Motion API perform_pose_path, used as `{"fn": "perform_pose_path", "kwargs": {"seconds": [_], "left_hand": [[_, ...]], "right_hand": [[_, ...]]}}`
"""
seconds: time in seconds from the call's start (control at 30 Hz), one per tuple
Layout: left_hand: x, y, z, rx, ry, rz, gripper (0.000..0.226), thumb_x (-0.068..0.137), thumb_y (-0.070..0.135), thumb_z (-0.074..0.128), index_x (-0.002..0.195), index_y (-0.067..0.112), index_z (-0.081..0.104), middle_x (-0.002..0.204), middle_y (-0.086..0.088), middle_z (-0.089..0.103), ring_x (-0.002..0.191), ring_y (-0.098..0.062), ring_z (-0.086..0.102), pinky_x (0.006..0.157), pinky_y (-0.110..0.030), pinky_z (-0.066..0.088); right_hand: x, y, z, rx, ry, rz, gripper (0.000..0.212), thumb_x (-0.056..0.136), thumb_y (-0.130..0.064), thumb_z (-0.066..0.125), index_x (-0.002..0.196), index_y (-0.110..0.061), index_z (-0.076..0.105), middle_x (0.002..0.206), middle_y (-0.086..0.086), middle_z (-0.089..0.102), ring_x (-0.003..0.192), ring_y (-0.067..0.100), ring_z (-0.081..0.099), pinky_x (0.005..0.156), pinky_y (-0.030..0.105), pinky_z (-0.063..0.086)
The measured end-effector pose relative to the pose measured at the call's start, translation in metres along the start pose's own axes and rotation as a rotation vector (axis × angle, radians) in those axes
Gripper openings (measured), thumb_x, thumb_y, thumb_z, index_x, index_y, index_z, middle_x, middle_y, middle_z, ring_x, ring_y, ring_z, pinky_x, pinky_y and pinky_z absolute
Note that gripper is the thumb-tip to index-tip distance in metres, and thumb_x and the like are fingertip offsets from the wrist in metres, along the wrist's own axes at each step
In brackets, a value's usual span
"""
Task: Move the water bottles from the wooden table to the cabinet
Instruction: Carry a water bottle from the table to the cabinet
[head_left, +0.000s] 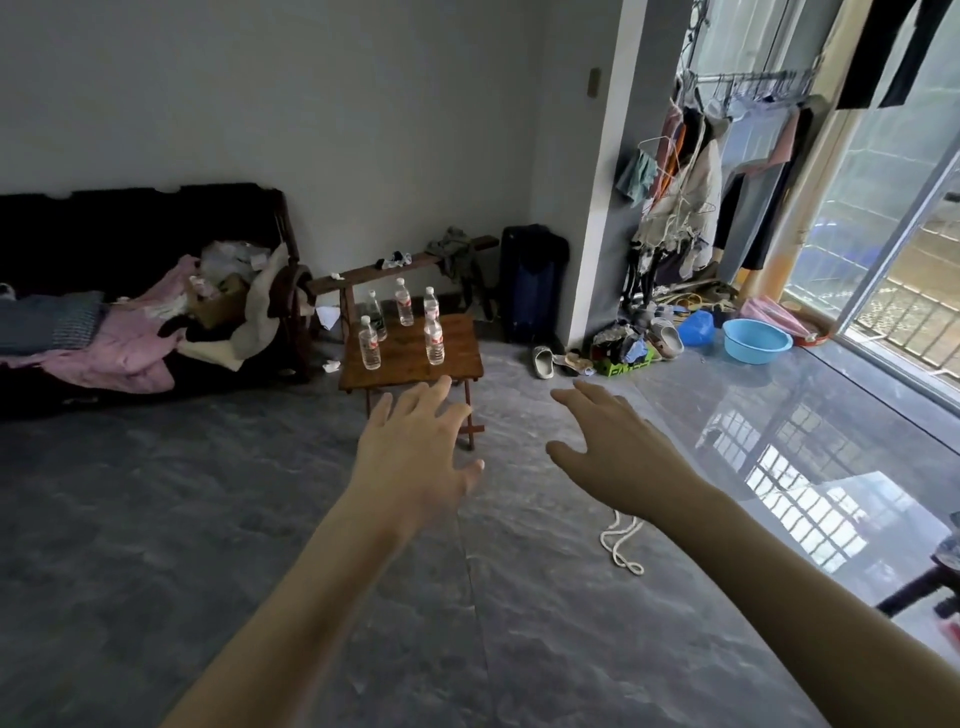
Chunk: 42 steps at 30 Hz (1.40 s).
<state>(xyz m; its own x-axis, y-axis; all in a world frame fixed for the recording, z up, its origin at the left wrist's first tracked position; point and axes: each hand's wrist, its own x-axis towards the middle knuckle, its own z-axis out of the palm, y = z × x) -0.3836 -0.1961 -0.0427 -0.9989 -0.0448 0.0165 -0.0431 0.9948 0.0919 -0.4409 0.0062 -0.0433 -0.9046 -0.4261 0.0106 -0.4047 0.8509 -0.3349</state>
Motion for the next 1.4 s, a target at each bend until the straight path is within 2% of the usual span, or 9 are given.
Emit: {"fn": "perform_pose_path", "kwargs": {"seconds": [0.27,0.6,0.77,0.87,1.13,1.27,1.4], "left_hand": [[0.124,0.017,-0.003,0.029,0.062,-0.024,0.067,0.094,0.056,0.052,0.153,0.031,0.032,0.168,0.000,0.015,0.154,-0.020,0.014,0.125,-0.045,0.013],[0.234,0.002,0.004,0.055,0.032,-0.101,0.065,0.094,0.056,0.053,0.151,0.031,0.034,0.167,0.002,0.018,0.152,-0.019,0.021,0.121,-0.042,0.021],[0.291,-0.031,0.014,0.053,-0.019,-0.133,0.068,0.096,0.056,0.052,0.155,0.031,0.028,0.169,0.002,0.010,0.155,-0.021,0.013,0.124,-0.045,0.015],[0.329,-0.060,0.015,0.060,-0.030,-0.145,0.071,0.096,0.056,0.051,0.157,0.031,0.024,0.169,0.001,0.007,0.156,-0.021,0.009,0.124,-0.046,0.010],[0.437,-0.150,0.005,0.033,-0.008,-0.181,0.067,0.097,0.054,0.051,0.155,0.032,0.027,0.169,-0.001,0.009,0.156,-0.023,0.008,0.125,-0.048,0.012],[0.480,-0.182,0.010,0.038,-0.044,-0.180,0.065,0.097,0.054,0.050,0.154,0.030,0.029,0.169,-0.002,0.009,0.156,-0.025,0.009,0.125,-0.048,0.013],[0.513,-0.208,0.016,0.049,-0.072,-0.171,0.065,0.098,0.053,0.050,0.154,0.029,0.030,0.169,-0.002,0.010,0.156,-0.025,0.009,0.125,-0.048,0.013]], "right_hand": [[0.117,0.056,-0.026,-0.008,-0.026,-0.057,0.060,0.097,-0.041,0.051,0.152,-0.027,0.031,0.162,-0.003,0.024,0.146,0.021,0.029,0.111,0.043,0.034],[0.237,0.086,-0.024,0.025,-0.070,-0.129,0.058,0.097,-0.041,0.051,0.151,-0.026,0.034,0.160,-0.003,0.026,0.145,0.020,0.028,0.110,0.039,0.034],[0.305,0.084,-0.014,0.004,-0.112,-0.150,0.060,0.097,-0.040,0.052,0.152,-0.027,0.033,0.160,-0.002,0.027,0.147,0.021,0.026,0.113,0.040,0.031],[0.355,0.075,-0.013,-0.021,-0.114,-0.165,0.059,0.096,-0.040,0.052,0.151,-0.027,0.034,0.158,0.000,0.032,0.144,0.024,0.031,0.112,0.041,0.033],[0.499,0.031,-0.019,-0.080,-0.121,-0.175,0.060,0.095,-0.042,0.051,0.150,-0.027,0.033,0.159,0.001,0.029,0.142,0.025,0.033,0.113,0.047,0.037],[0.543,0.025,-0.006,-0.063,-0.155,-0.148,0.057,0.095,-0.043,0.051,0.149,-0.028,0.036,0.154,-0.001,0.035,0.138,0.023,0.038,0.111,0.043,0.038],[0.582,0.026,0.005,-0.059,-0.185,-0.132,0.063,0.095,-0.046,0.052,0.152,-0.029,0.031,0.160,-0.003,0.028,0.143,0.021,0.033,0.114,0.042,0.034]]}}
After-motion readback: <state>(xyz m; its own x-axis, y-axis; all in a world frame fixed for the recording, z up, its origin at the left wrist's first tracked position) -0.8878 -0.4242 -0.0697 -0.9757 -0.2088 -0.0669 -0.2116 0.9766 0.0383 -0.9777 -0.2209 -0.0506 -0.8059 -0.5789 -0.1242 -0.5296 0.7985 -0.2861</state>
